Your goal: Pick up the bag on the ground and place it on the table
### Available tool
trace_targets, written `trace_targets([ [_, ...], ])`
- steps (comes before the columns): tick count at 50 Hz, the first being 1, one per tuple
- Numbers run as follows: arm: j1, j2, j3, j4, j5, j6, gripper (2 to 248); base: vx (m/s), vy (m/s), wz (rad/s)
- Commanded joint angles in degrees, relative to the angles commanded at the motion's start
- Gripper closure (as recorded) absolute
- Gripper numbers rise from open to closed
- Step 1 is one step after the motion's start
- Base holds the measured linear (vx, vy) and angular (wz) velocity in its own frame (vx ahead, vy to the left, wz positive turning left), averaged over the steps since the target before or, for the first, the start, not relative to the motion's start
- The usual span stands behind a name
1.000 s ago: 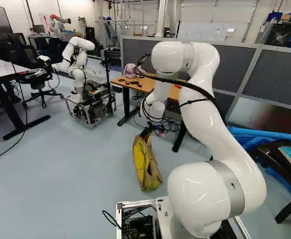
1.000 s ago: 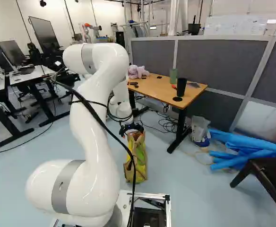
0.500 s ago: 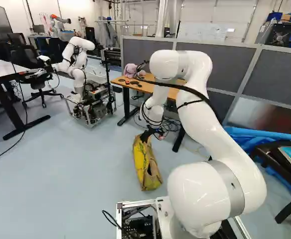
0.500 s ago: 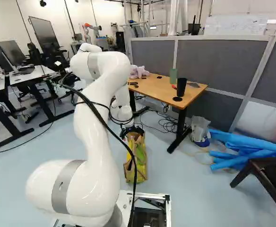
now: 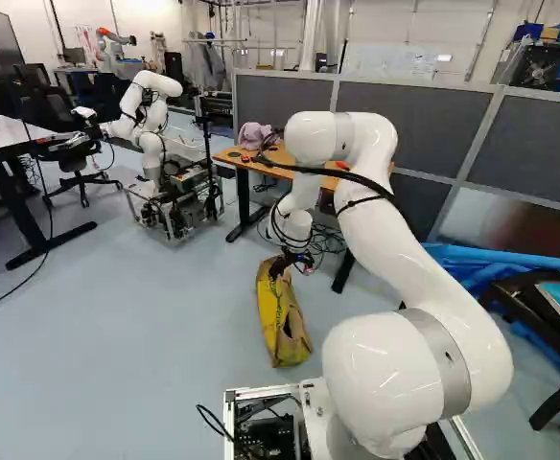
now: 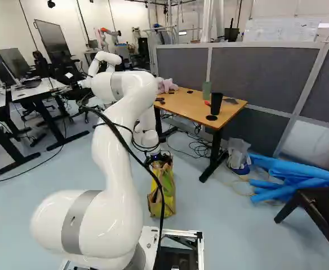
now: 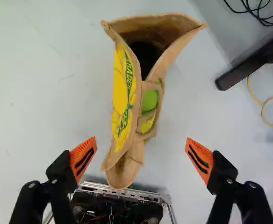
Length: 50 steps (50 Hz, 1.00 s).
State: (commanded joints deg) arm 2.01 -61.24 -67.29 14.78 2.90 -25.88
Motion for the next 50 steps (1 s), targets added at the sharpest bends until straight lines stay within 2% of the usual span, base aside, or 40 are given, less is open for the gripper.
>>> trace_targets([
  [50, 0.49, -10.78, -8.39, 0.00, 0.00, 0.00, 3, 0.000, 0.000, 0.000],
])
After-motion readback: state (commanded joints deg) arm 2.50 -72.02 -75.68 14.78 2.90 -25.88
